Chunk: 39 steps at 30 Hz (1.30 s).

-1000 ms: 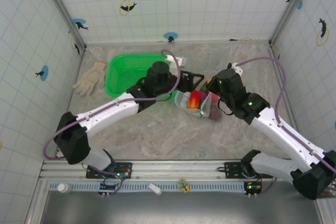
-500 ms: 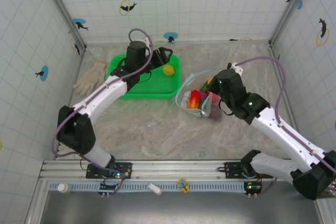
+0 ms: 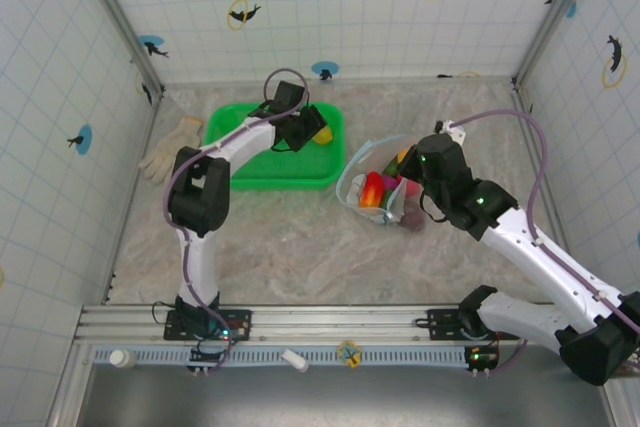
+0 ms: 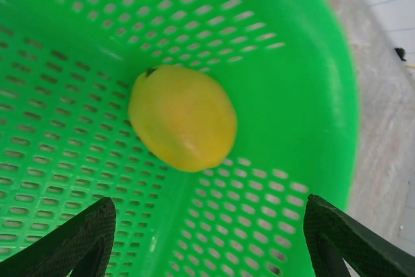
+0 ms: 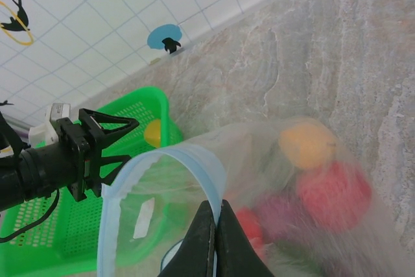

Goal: Place the food in the zip-top bag and seal the zipper

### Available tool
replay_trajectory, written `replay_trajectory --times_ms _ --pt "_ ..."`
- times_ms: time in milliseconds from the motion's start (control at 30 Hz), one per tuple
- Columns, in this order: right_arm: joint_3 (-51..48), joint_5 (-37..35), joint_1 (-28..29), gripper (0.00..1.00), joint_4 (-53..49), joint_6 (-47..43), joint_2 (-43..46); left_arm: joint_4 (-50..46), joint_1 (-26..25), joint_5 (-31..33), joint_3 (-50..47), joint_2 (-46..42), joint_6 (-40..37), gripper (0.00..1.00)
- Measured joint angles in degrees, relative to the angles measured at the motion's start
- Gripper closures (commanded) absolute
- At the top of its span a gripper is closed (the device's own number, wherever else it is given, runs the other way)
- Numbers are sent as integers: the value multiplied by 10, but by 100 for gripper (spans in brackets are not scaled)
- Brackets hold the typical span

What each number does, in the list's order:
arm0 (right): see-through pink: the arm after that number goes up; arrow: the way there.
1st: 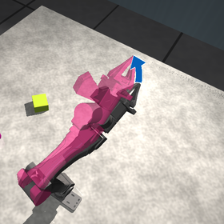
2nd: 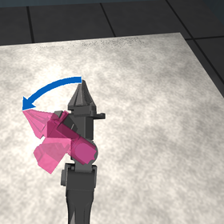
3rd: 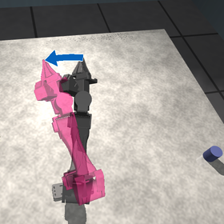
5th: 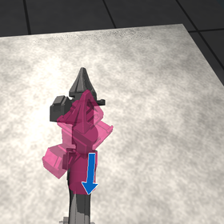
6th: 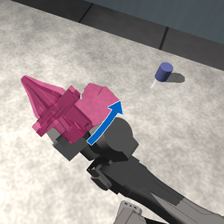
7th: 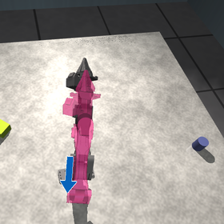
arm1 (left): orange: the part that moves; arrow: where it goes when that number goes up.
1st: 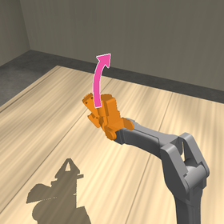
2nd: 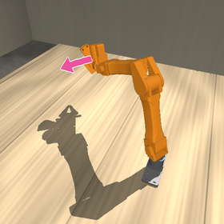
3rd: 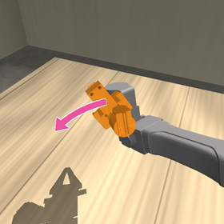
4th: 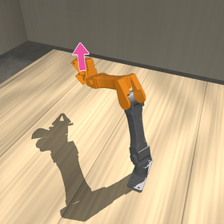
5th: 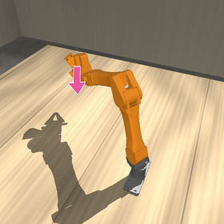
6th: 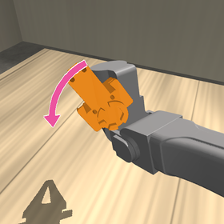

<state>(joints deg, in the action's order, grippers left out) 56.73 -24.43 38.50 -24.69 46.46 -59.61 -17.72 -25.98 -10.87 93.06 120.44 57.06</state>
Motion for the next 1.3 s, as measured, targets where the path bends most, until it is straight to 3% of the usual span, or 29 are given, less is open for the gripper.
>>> replay_trajectory --times_ms 700,1100,1300 --pt "-6 -5 -7 100 0 -11 4 -11 0 1 69 101 55 33" --pt "-25 18 -11 100 17 -11 13 -3 0 14 111 135 53 30" --pt "-25 27 -11 100 26 -11 15 6 3 18 123 145 49 50"
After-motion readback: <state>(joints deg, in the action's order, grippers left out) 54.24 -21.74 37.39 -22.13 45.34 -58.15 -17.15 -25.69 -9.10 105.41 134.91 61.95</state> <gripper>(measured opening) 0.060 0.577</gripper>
